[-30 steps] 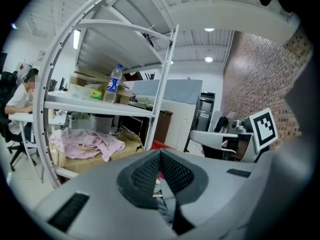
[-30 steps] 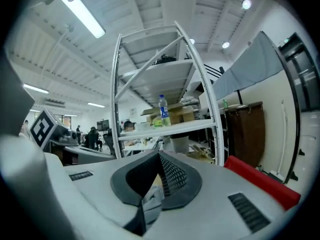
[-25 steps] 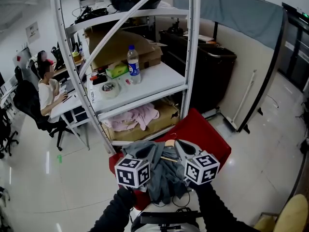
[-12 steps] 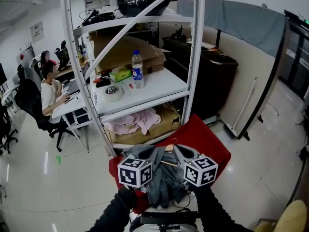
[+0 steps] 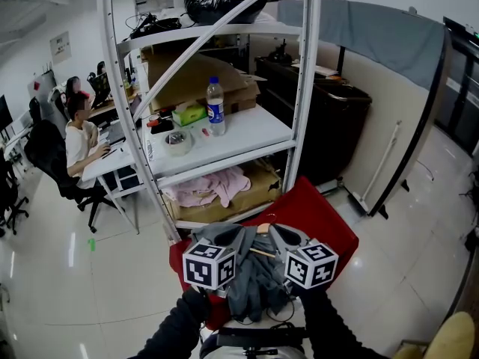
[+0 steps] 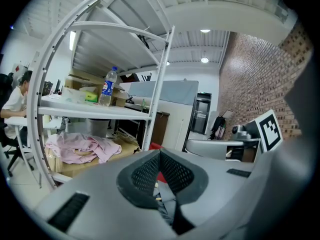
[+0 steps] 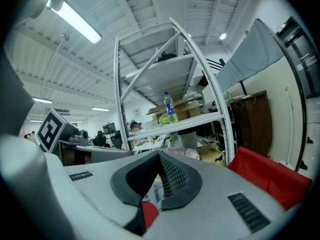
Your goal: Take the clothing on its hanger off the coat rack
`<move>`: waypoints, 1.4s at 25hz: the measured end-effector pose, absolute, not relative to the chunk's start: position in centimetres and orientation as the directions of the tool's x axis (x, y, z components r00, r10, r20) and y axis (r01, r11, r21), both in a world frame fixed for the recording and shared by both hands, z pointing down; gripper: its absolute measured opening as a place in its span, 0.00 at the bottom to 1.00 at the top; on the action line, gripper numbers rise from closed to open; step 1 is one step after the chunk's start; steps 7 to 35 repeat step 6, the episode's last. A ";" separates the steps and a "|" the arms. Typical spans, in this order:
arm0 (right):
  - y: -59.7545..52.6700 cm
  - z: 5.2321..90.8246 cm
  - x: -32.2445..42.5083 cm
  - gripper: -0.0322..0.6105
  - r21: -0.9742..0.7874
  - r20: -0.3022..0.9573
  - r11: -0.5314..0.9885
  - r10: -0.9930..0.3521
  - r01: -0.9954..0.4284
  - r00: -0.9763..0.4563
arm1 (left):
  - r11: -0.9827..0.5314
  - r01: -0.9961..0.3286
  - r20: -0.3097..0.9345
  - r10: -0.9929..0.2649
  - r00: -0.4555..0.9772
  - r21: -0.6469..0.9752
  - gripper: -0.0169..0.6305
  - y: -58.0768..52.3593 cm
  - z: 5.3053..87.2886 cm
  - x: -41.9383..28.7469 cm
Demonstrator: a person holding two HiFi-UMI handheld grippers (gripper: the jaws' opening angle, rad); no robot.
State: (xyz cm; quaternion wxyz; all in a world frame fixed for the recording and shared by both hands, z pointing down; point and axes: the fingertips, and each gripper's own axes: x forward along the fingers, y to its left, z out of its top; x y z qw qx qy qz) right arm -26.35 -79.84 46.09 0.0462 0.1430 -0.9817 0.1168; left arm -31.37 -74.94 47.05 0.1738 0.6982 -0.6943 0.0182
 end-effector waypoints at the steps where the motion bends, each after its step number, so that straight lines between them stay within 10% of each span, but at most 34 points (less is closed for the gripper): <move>1: -79.8 46.1 -26.3 0.06 -0.215 0.125 0.932 -0.269 -0.291 -0.955 | 0.026 -0.976 0.267 -0.963 0.034 0.217 0.03 -74.9 47.1 -31.4; 35: -79.6 46.5 -26.1 0.06 -0.217 0.126 0.932 -0.269 -0.291 -0.955 | 0.028 -0.976 0.267 -0.963 0.032 0.218 0.03 -74.6 47.3 -31.1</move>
